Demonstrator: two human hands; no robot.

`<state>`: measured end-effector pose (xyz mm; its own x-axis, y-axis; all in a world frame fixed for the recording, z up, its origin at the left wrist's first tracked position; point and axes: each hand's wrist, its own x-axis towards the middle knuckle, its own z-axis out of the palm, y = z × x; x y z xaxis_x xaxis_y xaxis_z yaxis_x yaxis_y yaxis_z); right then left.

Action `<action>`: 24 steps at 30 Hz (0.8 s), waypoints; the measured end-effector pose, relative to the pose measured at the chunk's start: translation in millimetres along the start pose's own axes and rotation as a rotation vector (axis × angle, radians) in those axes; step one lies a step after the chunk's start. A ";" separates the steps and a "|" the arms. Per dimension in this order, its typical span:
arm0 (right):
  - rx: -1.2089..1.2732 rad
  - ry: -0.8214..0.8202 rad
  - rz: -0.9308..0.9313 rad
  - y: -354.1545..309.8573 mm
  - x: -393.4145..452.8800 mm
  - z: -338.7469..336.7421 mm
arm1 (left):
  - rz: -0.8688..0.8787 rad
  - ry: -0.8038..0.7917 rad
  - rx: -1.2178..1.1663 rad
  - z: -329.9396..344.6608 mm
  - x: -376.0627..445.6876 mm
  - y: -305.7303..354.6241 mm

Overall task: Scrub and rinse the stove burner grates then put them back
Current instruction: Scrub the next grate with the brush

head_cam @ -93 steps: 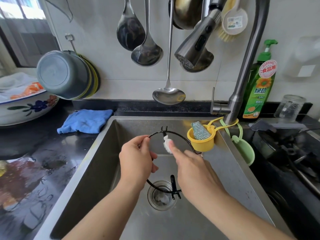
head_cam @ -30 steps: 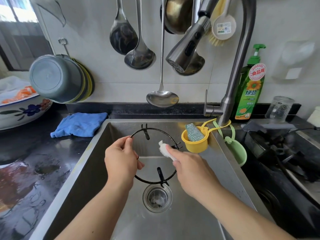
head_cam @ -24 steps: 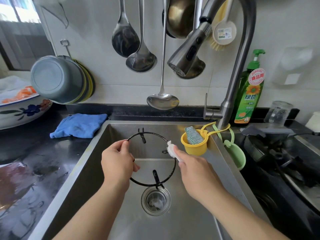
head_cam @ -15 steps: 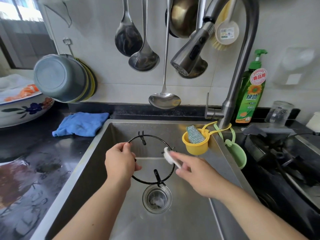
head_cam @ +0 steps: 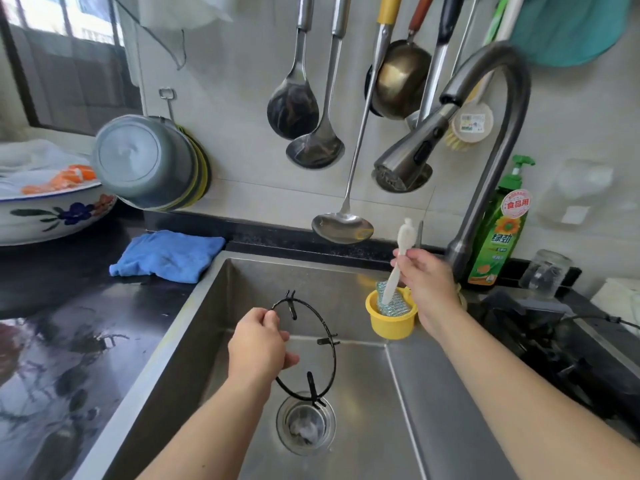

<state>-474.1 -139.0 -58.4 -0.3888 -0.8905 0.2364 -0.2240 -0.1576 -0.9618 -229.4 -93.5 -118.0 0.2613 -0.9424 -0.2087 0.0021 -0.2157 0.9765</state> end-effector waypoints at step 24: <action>-0.926 0.123 -0.199 28.5 38.7 18.1 | -0.087 -0.012 0.053 0.4 0.6 0.5</action>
<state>-479.3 -185.6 -79.2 -0.3467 -0.8245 0.4473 -0.8941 0.1463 -0.4233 -229.7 -94.2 -117.7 0.2505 -0.9227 -0.2931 -0.0271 -0.3093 0.9506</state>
